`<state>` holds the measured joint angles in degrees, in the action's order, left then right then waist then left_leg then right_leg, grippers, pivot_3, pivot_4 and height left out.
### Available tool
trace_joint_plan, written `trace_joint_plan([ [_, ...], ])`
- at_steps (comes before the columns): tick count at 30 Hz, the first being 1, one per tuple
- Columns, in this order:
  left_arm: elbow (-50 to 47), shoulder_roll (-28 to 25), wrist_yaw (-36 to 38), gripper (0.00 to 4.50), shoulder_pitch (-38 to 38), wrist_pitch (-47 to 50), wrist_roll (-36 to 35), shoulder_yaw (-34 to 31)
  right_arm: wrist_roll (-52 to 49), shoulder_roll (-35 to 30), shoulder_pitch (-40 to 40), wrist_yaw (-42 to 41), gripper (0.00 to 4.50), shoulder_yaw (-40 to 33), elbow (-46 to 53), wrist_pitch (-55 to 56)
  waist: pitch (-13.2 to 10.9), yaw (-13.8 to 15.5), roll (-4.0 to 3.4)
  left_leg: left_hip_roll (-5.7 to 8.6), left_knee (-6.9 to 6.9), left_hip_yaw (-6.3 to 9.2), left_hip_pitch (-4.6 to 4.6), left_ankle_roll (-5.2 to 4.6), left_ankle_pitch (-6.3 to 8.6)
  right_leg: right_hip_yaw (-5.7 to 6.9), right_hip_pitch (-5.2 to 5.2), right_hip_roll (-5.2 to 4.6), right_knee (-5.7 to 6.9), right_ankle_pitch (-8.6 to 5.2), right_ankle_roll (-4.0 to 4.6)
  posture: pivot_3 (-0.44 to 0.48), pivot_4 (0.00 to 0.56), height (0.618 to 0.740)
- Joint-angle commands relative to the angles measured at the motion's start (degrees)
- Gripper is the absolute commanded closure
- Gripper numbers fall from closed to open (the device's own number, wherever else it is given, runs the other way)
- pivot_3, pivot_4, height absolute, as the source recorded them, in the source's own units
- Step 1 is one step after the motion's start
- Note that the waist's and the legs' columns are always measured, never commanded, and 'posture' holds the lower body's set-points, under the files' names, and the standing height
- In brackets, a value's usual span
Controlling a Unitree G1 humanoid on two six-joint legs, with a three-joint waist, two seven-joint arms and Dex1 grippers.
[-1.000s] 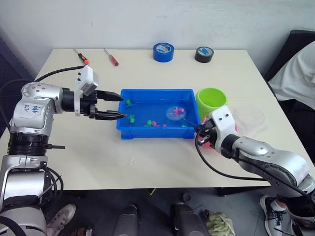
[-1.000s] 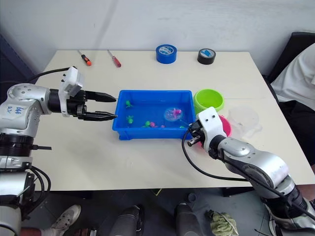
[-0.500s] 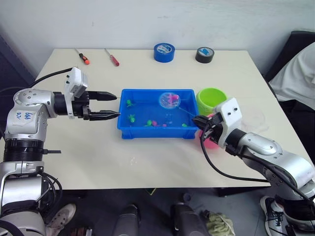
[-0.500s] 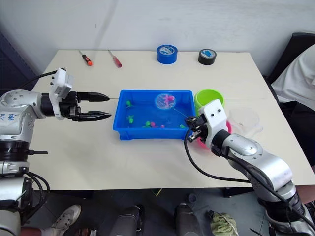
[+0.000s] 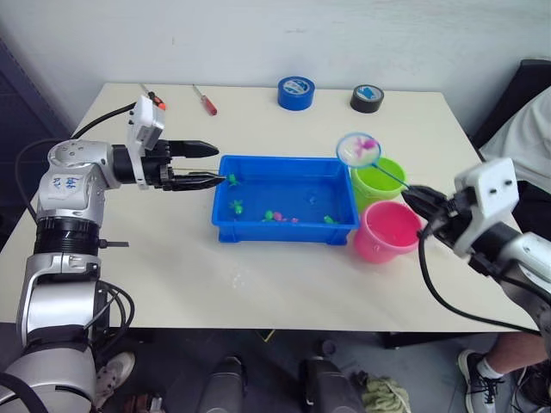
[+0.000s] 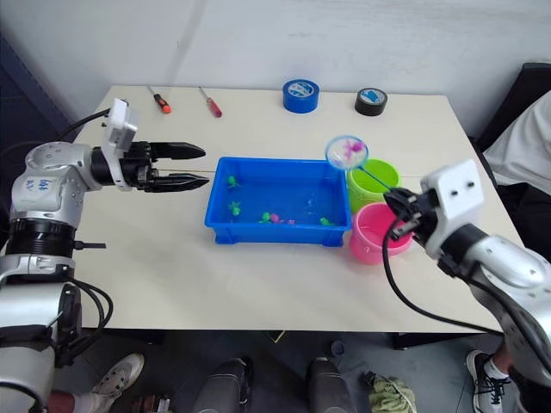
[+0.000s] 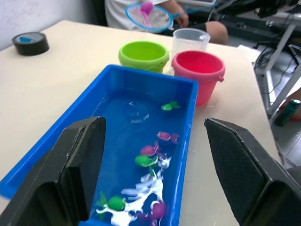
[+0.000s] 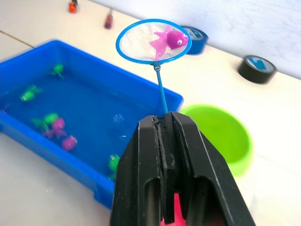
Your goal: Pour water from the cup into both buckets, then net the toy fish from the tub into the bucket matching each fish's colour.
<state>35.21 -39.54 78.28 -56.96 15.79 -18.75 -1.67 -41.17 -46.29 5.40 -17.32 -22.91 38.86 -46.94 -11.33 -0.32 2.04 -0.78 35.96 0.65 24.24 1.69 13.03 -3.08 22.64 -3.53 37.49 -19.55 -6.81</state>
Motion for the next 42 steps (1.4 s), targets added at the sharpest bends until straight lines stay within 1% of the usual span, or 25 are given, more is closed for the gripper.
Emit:
trace_joint_plan([
  [1, 3.7, 1.2, 2.2, 0.81, -3.8, -3.1, 0.9, 0.4, -1.3, -0.7, -4.6, -1.2, 4.50, -8.0, 5.7, -0.8, 0.0, -0.2, 0.00, 0.00, 0.02, -0.05, -0.04, 0.00, 0.00, -0.05, 0.01, 0.02, 0.02, 0.02, -0.03, 0.000, 0.150, 0.734],
  [5, 7.7, 2.7, 3.4, 0.81, -6.0, -5.4, 2.1, 1.0, -0.6, -0.1, -10.1, -1.5, 4.50, -12.4, 8.1, -1.3, 0.0, -0.5, 0.00, 0.00, 0.03, -0.05, -0.11, 0.00, 0.00, -0.06, -0.03, 0.08, 0.06, 0.02, -0.04, 0.000, 0.150, 0.734],
  [8, 10.8, 4.1, 4.0, 0.81, -7.8, -7.2, 3.0, 1.4, 2.8, 0.0, -16.3, -3.0, 4.50, -15.3, 9.7, 0.3, 0.0, -0.4, 0.00, 0.02, 0.03, -0.09, -0.10, 0.00, 0.00, -0.04, -0.05, 0.09, 0.05, 0.02, -0.04, 0.000, 0.150, 0.734],
  [11, 12.8, 4.6, 4.7, 0.81, -8.6, -8.4, 3.7, 1.5, 6.2, 0.2, -20.7, -4.2, 4.50, -16.1, 10.2, 2.2, 0.0, -0.5, 0.01, 0.05, 0.05, -0.14, -0.10, 0.00, 0.00, -0.08, -0.05, 0.08, 0.05, 0.03, -0.05, 0.000, 0.150, 0.734],
  [16, 15.1, 5.1, 5.4, 0.81, -9.8, -9.7, 4.5, 1.5, 14.3, 0.2, -27.4, -7.1, 4.50, -15.1, 9.1, 7.9, 0.0, -0.6, 0.01, 0.05, 0.08, -0.15, -0.11, 0.00, 0.00, -0.09, -0.07, 0.10, 0.03, 0.04, -0.08, 0.000, 0.150, 0.734],
  [21, 15.9, 5.2, 5.9, 0.81, -10.1, -10.2, 5.0, 1.5, 27.0, -2.0, -31.8, -9.5, 4.50, -11.7, 5.5, 17.8, 0.0, -1.1, 0.01, 0.06, 0.09, -0.17, -0.12, 0.01, 0.00, -0.10, -0.08, 0.11, 0.04, 0.05, -0.09, 0.000, 0.150, 0.734],
  [28, 16.0, 5.2, 6.2, 0.81, -10.0, -10.3, 5.4, 1.3, 41.3, -4.6, -32.5, -10.3, 4.50, -7.2, 0.5, 28.1, 0.0, -1.2, 0.01, 0.05, 0.09, -0.19, -0.16, 0.01, 0.00, -0.13, -0.08, 0.14, 0.05, 0.06, -0.11, 0.000, 0.150, 0.734],
  [33, 15.5, 5.0, 6.2, 0.81, -9.6, -10.0, 5.4, 1.3, 49.8, -5.6, -30.6, -9.2, 4.50, -4.9, -2.3, 33.9, 0.0, -1.2, 0.01, 0.06, 0.12, -0.20, -0.16, 0.02, 0.00, -0.14, -0.09, 0.12, 0.06, 0.07, -0.12, 0.000, 0.150, 0.734],
  [42, 15.0, 4.6, 6.1, 0.81, -9.2, -9.7, 5.4, 1.2, 61.5, -5.5, -27.9, -8.5, 4.50, -4.5, -6.0, 43.1, 0.0, -1.2, 0.01, 0.07, 0.14, -0.23, -0.18, 0.03, -0.01, -0.16, -0.09, 0.12, 0.10, 0.08, -0.15, 0.000, 0.150, 0.734],
])
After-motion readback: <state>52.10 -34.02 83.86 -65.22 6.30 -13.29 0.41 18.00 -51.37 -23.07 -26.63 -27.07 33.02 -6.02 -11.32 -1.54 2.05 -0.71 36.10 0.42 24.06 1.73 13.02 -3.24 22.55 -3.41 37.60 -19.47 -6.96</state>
